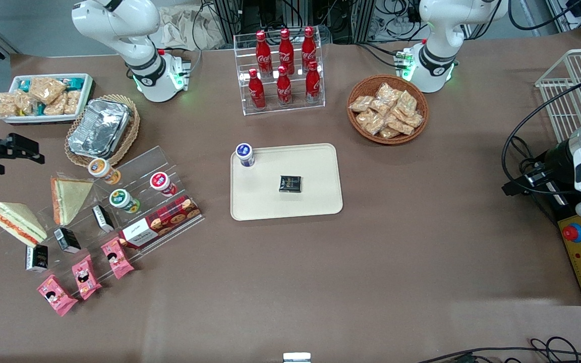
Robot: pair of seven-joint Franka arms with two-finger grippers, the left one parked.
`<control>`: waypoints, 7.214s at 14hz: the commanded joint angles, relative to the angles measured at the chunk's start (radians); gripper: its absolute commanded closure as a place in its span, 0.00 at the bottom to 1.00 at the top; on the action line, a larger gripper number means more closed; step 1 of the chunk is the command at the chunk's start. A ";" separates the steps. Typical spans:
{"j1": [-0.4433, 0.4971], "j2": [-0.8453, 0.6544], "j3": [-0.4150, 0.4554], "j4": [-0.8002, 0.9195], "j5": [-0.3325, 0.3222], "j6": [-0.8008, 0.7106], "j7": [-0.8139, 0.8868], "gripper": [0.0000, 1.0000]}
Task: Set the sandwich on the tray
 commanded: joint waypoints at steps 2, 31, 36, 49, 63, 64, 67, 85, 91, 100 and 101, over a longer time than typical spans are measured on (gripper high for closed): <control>-0.077 0.013 0.002 0.020 -0.004 -0.018 -0.119 0.01; -0.240 0.438 0.005 0.000 0.016 0.449 -0.671 0.30; -0.241 0.439 0.009 -0.001 0.039 0.461 -0.674 1.00; 0.032 0.153 0.041 0.014 0.042 0.153 -0.918 1.00; 0.726 0.451 0.041 0.015 0.076 0.575 -0.582 1.00; 0.754 0.494 0.042 0.015 0.082 0.614 -0.583 1.00; 0.823 0.585 0.056 0.012 0.097 0.714 -0.588 1.00; 0.851 0.655 0.033 0.005 0.099 0.773 -0.353 0.01; 0.796 0.474 -0.063 0.015 0.100 0.504 -0.280 0.01; 0.748 0.199 -0.376 0.015 0.094 0.306 -0.019 0.01; 0.747 0.194 -0.440 0.017 0.099 0.304 0.010 0.01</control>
